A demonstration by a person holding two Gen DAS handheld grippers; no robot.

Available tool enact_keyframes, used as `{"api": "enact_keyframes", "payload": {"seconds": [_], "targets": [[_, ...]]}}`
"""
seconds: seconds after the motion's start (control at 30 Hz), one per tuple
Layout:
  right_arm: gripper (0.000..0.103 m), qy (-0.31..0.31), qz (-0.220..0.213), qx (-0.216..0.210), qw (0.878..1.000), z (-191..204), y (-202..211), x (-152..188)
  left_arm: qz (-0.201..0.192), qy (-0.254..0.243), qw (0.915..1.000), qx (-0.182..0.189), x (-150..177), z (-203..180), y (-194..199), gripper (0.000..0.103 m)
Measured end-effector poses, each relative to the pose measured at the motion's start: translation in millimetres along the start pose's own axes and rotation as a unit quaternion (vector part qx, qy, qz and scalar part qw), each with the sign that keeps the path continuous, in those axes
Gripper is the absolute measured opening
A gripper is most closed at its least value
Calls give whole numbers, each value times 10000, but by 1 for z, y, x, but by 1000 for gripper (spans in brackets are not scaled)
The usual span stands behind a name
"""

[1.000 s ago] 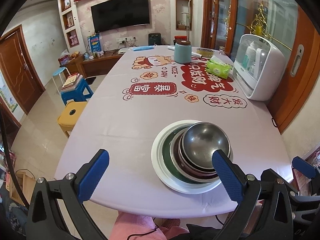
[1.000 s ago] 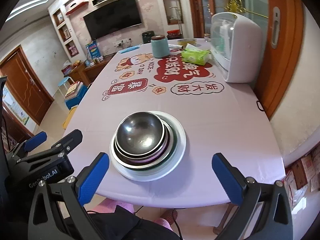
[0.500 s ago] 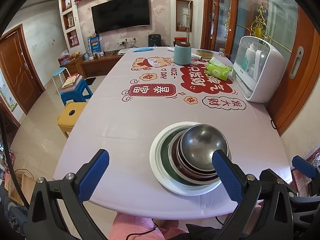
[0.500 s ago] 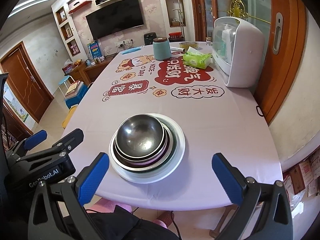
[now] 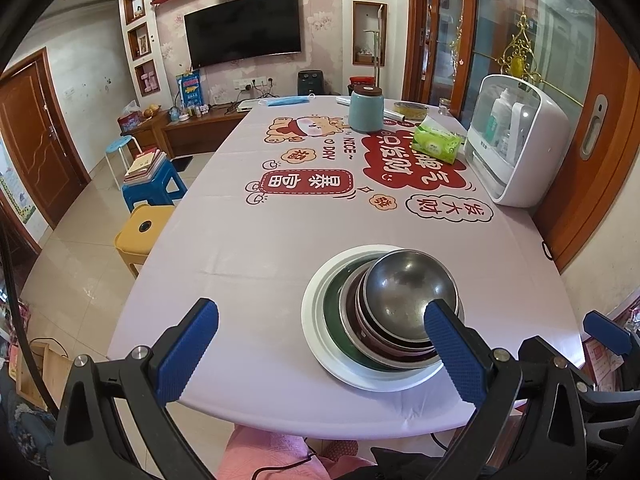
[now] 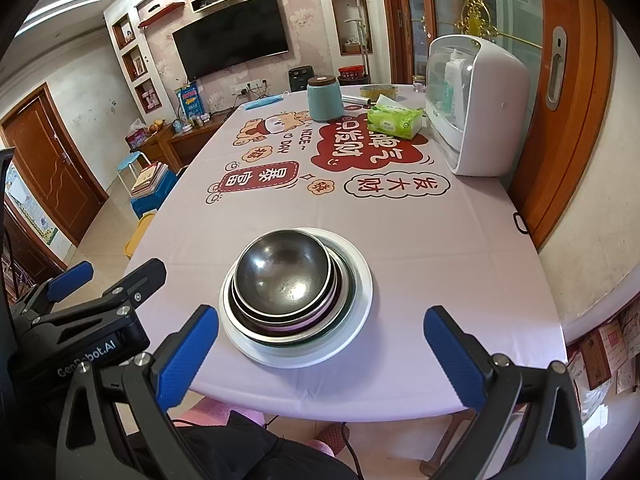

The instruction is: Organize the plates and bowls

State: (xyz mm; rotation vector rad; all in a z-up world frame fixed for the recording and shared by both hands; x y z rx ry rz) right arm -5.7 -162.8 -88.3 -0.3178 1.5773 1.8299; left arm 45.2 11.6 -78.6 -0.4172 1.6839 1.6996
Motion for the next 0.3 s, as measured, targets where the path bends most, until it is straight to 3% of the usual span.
{"api": "enact_keyframes", "payload": {"seconds": [0.3], "targets": [[103,-4,-28,-22,10000,2,0,-1,-11,9,10000,-7,0,0,1,102]]}}
Point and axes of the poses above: each gripper's, at about its wrist camera, not at the fingertips, and y roughly against the way its jaws point, z to its left, x to its underside, the point moved 6 cm from there along -y, roughly the way its jaws point, and after that the axes turned 9 degrees about -y, right-handed, at the moved point
